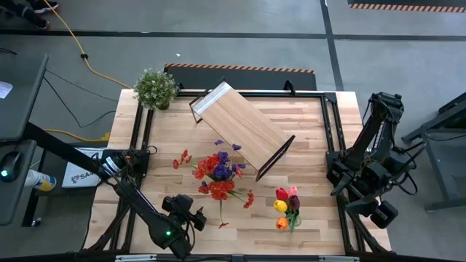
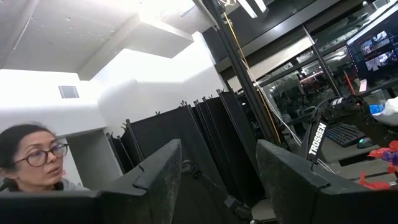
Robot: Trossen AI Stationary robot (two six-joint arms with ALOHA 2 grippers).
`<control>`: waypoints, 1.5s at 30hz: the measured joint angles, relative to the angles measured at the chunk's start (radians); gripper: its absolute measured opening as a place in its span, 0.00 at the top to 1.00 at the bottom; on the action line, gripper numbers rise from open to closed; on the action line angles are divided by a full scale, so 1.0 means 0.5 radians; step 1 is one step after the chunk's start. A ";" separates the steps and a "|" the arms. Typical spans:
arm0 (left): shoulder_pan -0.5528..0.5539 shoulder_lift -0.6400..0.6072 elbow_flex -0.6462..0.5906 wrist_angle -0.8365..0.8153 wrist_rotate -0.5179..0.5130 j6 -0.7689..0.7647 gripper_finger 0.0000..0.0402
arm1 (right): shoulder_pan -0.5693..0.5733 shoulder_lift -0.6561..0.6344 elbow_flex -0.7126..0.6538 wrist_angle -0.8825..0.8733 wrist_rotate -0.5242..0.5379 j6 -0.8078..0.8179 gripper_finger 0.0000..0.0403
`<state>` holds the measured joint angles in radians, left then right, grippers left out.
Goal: Pick and place flowers into a vace then onto a shelf
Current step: Put the left transparent vase on the shelf
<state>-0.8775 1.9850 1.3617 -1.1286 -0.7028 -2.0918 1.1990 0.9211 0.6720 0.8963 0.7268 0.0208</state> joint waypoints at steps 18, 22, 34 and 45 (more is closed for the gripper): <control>-0.109 -0.004 0.002 0.216 -1.037 0.315 0.05 | 0.000 0.000 0.000 0.000 0.000 -0.001 0.50; -0.067 -0.004 0.002 0.217 -1.120 0.399 0.05 | 0.000 0.000 0.000 0.000 0.013 -0.001 0.50; 0.158 -0.004 0.002 0.219 -1.106 0.789 0.05 | 0.001 0.000 0.000 0.015 0.015 0.015 0.50; 0.180 -0.004 0.002 0.453 -1.084 1.053 0.05 | 0.001 0.000 0.000 0.014 0.015 0.013 0.50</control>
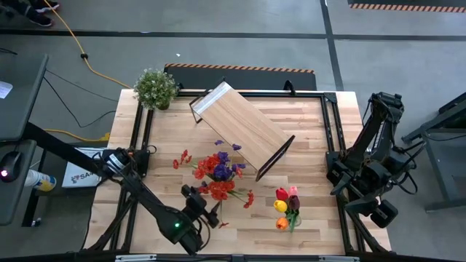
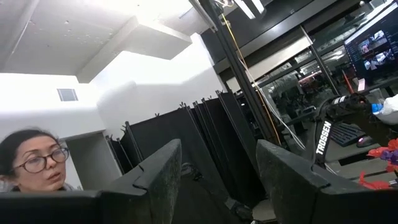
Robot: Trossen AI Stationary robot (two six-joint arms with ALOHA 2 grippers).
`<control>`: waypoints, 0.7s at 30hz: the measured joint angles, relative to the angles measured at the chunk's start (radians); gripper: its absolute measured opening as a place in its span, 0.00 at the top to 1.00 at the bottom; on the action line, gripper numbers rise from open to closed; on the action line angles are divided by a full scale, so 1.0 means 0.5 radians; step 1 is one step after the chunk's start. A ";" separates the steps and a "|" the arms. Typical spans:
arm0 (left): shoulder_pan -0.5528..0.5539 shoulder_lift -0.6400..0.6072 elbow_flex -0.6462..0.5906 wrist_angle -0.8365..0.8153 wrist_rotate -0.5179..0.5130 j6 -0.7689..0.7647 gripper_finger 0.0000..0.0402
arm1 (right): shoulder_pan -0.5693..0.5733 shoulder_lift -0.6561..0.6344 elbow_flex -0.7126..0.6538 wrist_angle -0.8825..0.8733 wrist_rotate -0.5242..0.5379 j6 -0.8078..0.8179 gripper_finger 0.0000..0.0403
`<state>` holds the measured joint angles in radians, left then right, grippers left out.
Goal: Pick and place flowers into a vace then onto a shelf
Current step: Put the left transparent vase on the shelf
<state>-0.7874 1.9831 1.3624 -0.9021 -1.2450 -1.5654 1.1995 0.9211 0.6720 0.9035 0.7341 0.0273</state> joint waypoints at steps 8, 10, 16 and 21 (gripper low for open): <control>0.087 0.030 0.000 0.031 0.051 0.084 0.05 | 0.000 0.000 0.000 0.000 -0.001 0.028 0.50; 0.086 0.037 -0.004 0.005 0.060 0.082 0.05 | 0.000 0.000 0.000 0.000 -0.003 0.033 0.50; 0.084 0.036 -0.034 0.012 0.051 0.057 0.05 | 0.000 0.000 0.001 -0.001 -0.010 0.031 0.50; 0.084 0.036 -0.112 0.027 0.046 -0.085 0.05 | 0.000 0.000 0.001 -0.001 -0.010 0.027 0.50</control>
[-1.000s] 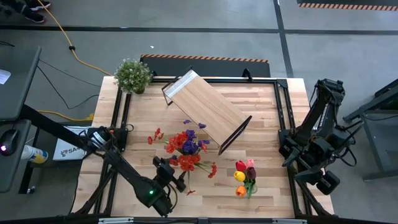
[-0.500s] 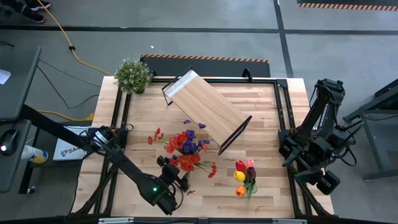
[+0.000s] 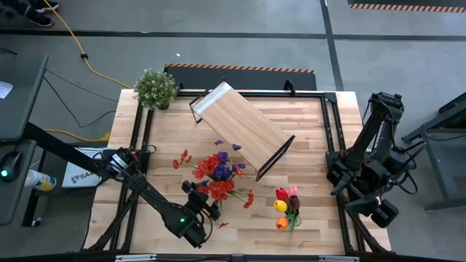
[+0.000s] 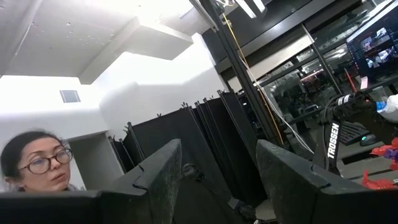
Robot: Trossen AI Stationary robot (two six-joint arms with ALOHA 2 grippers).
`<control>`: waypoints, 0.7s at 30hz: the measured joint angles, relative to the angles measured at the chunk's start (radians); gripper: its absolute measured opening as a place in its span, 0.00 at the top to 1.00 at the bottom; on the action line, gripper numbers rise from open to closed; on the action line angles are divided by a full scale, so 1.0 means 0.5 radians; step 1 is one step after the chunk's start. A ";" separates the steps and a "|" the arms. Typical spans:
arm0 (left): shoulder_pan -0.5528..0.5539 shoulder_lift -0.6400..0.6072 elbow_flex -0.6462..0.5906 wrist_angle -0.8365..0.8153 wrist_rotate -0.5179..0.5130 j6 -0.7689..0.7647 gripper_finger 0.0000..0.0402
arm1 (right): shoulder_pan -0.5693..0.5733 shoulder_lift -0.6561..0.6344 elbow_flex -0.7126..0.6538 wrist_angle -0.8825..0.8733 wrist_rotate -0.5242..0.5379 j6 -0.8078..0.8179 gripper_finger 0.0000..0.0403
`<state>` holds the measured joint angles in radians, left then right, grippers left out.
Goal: Pick and place flowers into a vace then onto a shelf
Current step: Put the left transparent vase on the shelf
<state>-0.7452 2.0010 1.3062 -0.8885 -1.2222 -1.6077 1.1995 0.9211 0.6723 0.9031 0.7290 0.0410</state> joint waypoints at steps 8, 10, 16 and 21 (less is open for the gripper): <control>0.027 0.000 -0.020 0.012 -0.051 0.003 0.05 | -0.001 0.000 0.000 0.000 0.012 0.003 0.50; 0.053 0.000 -0.020 0.018 -0.058 0.013 0.05 | -0.001 0.000 0.000 0.000 0.012 0.004 0.50; 0.139 0.000 -0.020 0.050 -0.059 0.029 0.05 | -0.001 0.000 -0.001 0.000 0.029 0.005 0.50; 0.174 0.000 -0.020 0.213 -0.063 0.220 0.05 | -0.002 0.000 0.000 0.000 0.035 0.005 0.50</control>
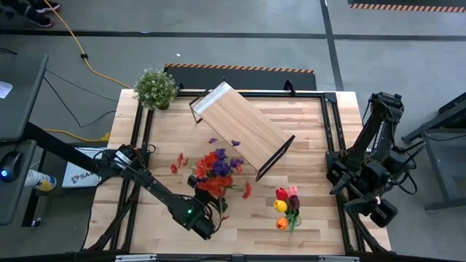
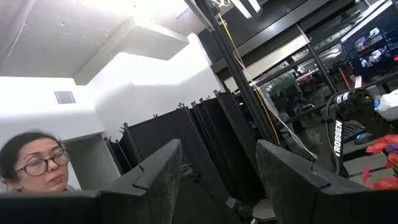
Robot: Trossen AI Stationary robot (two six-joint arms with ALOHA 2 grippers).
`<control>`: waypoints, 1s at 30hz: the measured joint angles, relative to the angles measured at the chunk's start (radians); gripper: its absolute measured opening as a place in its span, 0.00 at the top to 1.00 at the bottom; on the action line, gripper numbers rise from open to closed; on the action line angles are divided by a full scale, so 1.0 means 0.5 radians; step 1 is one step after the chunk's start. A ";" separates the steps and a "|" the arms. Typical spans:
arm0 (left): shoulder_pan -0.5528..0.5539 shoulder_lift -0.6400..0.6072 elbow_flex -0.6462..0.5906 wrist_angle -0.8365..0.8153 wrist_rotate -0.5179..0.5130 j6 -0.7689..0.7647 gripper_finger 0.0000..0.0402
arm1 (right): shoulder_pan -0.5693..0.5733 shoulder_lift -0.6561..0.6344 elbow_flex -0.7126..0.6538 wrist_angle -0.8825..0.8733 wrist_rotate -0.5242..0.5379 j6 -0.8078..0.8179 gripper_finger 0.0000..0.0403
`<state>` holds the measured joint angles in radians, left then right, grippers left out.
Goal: Pick and place flowers into a vace then onto a shelf
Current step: Put the left transparent vase on the shelf
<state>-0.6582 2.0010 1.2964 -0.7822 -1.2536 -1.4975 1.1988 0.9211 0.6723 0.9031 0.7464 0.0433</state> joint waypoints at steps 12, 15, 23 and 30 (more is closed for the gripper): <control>0.023 0.000 0.001 0.081 0.038 0.122 0.05 | 0.001 0.000 0.000 0.000 -0.001 0.001 0.50; 0.022 0.000 0.001 0.082 0.085 0.122 0.05 | 0.001 0.000 0.000 0.000 -0.009 0.001 0.50; 0.022 0.000 0.001 0.079 0.259 0.122 0.05 | 0.001 0.000 0.000 -0.001 -0.023 0.001 0.50; 0.022 0.000 0.001 0.080 0.270 0.240 0.05 | 0.001 0.000 0.000 -0.001 -0.033 0.001 0.50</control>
<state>-0.6472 2.0010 1.2968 -0.7422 -1.1187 -1.3775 1.1992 0.9211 0.6724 0.9028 0.7296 0.0436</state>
